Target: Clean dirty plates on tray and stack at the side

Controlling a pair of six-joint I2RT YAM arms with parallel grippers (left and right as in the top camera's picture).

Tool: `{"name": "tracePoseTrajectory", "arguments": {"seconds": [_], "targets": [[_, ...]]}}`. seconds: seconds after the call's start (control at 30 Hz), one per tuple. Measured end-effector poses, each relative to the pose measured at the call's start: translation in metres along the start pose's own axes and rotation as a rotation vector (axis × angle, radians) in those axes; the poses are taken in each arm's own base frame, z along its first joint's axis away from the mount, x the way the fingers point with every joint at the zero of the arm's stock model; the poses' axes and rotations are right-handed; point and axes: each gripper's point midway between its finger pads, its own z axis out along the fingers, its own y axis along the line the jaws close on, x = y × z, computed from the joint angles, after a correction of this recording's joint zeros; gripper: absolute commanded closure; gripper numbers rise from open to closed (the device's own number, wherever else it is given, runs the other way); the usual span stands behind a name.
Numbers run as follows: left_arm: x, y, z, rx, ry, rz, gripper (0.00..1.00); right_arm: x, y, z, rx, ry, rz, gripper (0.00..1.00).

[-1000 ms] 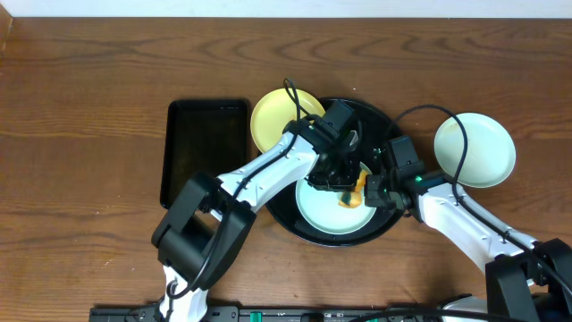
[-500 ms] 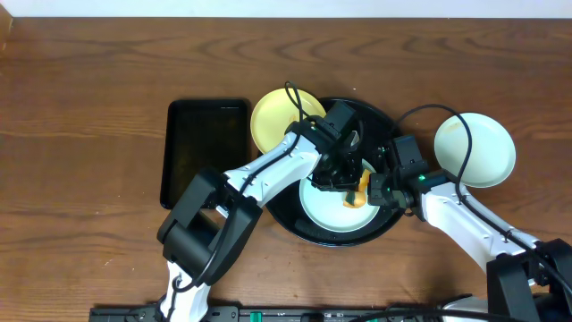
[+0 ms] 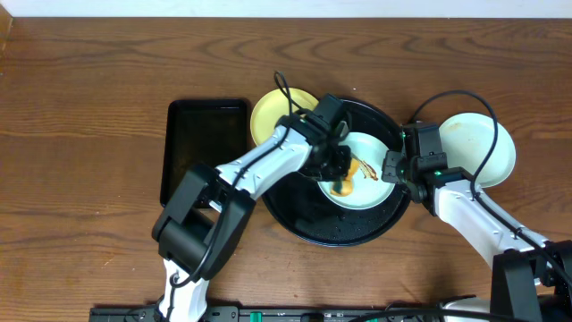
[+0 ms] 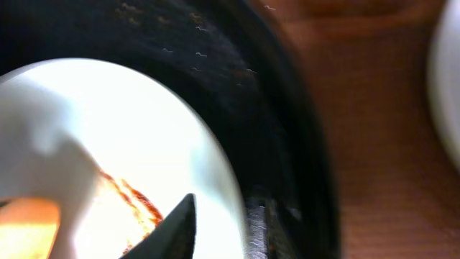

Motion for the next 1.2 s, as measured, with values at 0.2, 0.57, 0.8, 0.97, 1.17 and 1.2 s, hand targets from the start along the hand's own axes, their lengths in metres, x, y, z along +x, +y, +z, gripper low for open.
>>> {"name": "tracePoseTrajectory", "arguments": {"seconds": [0.2, 0.57, 0.8, 0.97, 1.17, 1.2], "targets": [[-0.021, 0.013, -0.033, -0.017, -0.087, 0.044, 0.92, 0.009, 0.026, -0.003, -0.154, 0.052, -0.018, 0.61], [-0.050, 0.061, -0.135, -0.177, -0.325, -0.024, 0.92, 0.092, 0.049, -0.034, -0.323, 0.458, 0.123, 0.65], [-0.048, 0.073, -0.137, -0.207, -0.317, -0.043, 0.92, 0.100, 0.052, -0.040, -0.336, 0.508, 0.173, 0.64], [-0.047, 0.074, -0.137, -0.214, -0.310, -0.040, 0.92, 0.107, 0.047, -0.043, -0.292, 0.544, 0.224, 0.65], [-0.047, 0.074, -0.137, -0.214, -0.310, -0.040, 0.92, 0.106, 0.045, -0.051, -0.277, 0.542, 0.226, 0.64], [-0.046, 0.074, -0.137, -0.214, -0.309, -0.040, 0.92, 0.105, 0.045, -0.056, -0.277, 0.541, 0.225, 0.64]]}}
